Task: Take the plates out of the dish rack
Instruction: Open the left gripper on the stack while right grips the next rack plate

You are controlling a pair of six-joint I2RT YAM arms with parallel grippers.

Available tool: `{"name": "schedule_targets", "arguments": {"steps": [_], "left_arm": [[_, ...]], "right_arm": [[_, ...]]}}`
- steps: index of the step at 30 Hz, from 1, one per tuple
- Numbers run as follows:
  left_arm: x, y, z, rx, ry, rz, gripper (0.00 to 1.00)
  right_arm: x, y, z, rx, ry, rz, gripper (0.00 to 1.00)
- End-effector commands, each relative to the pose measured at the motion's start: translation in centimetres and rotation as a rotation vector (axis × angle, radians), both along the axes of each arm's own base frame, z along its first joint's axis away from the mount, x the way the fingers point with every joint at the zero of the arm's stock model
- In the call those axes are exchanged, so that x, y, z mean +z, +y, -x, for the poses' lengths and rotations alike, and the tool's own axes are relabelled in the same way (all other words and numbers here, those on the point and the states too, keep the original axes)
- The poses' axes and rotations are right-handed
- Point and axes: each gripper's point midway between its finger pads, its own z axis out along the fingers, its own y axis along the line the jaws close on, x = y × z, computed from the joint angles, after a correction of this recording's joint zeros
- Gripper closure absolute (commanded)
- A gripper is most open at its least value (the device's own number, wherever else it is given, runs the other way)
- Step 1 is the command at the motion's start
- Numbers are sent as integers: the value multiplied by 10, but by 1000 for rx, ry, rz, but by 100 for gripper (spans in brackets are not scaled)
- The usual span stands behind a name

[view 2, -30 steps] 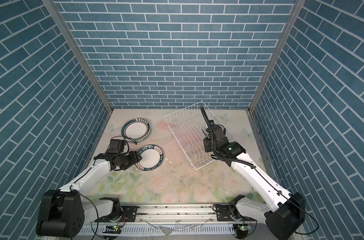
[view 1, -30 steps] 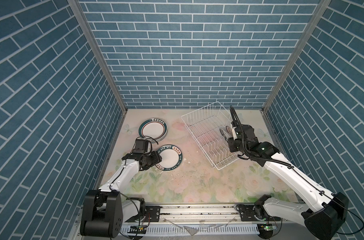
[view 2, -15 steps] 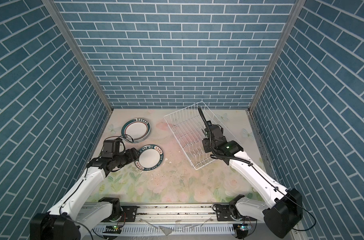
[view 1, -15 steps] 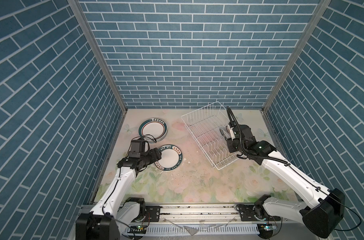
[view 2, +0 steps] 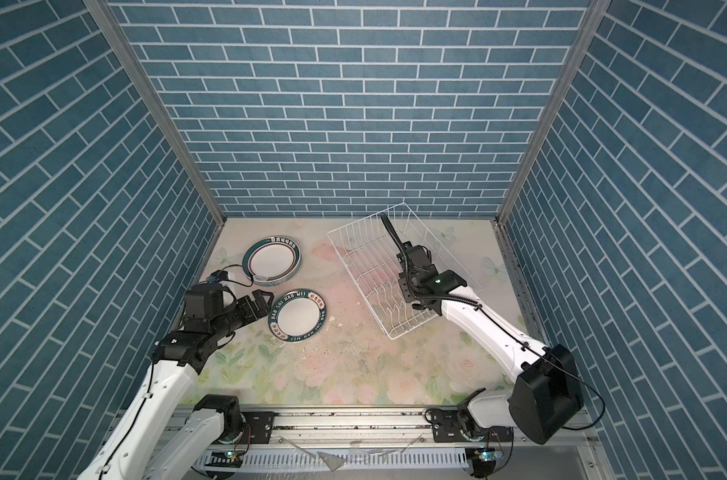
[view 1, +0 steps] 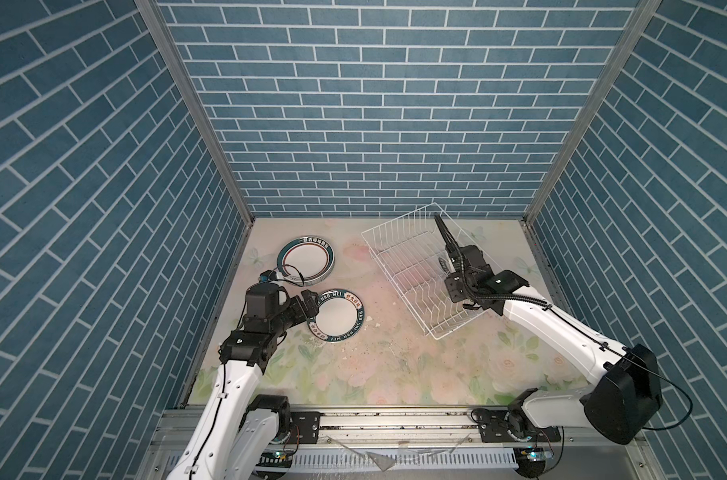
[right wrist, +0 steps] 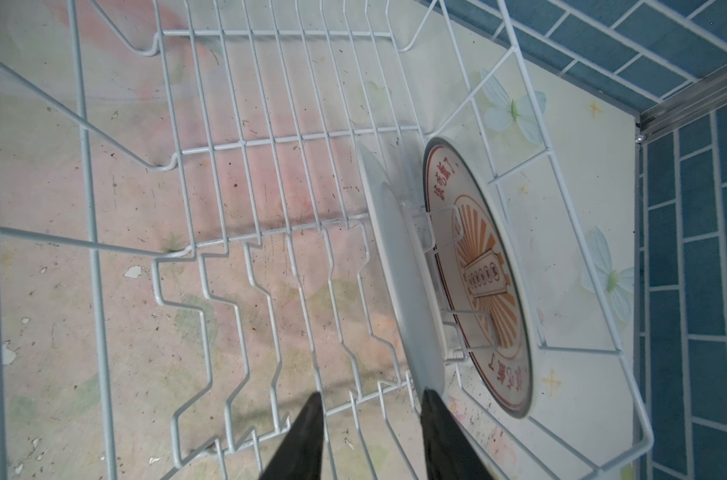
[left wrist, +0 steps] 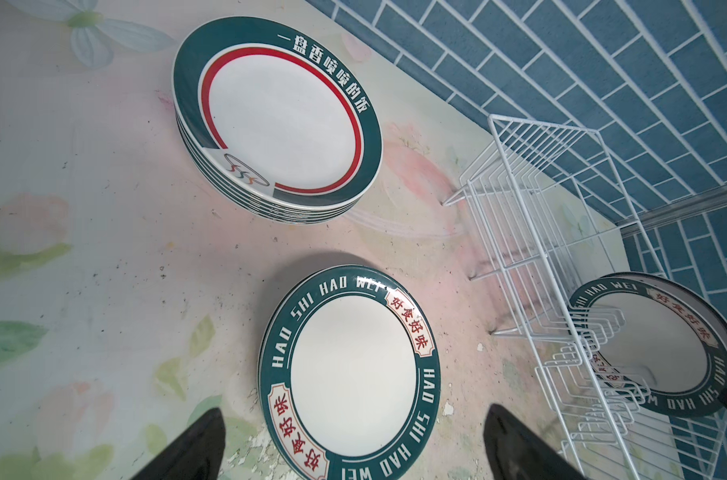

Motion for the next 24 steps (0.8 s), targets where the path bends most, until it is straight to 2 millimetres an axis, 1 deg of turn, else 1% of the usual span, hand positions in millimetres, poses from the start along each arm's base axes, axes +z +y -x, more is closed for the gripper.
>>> {"name": "schedule_targets", "arguments": {"steps": [1,3,7,12,18,22,24], "left_arm": [[-1,3,1,19,8,-9,1],[-1,4,0,26,5,-6,1],[0,4,-1,33,-9,3,1],[0,6,1,46,1,0,1],[1,4,2,36,-4,7,1],[2,6,5,54,-6,11,1],[0,11,8,93,12,14,1]], "right_arm": [[25,0,-5,19,-55,29,60],[25,0,-5,25,-55,35,59],[18,-6,-10,3,-49,101,60],[14,-11,-21,-26,-72,168,60],[-2,-9,-30,-20,-56,216,62],[-9,-10,-34,-25,-61,240,62],[-14,-12,-35,-33,-60,264,63]]}}
